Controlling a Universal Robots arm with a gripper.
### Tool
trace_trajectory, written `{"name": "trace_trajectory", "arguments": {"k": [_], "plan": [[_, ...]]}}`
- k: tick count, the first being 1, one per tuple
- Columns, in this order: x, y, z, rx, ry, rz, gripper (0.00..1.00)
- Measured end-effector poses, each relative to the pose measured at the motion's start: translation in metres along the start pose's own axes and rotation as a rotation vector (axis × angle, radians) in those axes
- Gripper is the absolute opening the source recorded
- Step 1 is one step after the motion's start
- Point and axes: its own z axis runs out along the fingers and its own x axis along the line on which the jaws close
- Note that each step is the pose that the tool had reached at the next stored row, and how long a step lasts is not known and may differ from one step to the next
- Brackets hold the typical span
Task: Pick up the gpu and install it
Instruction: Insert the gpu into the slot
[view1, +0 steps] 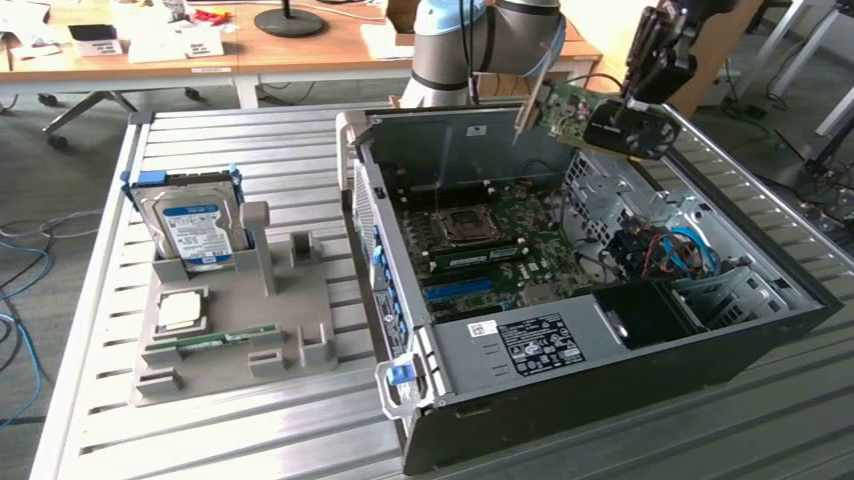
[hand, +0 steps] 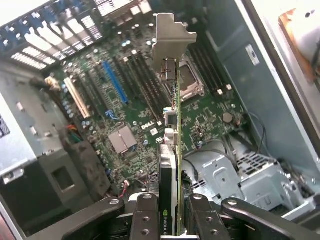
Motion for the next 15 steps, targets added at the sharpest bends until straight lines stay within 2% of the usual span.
{"name": "trace_trajectory", "arguments": {"k": [8, 15], "plan": [[0.0, 0.0, 0.0002, -0.0032, 0.0061, -0.138, 0.27], [0.0, 0.0, 0.0002, -0.0032, 0.0069, -0.145, 0.27]]}}
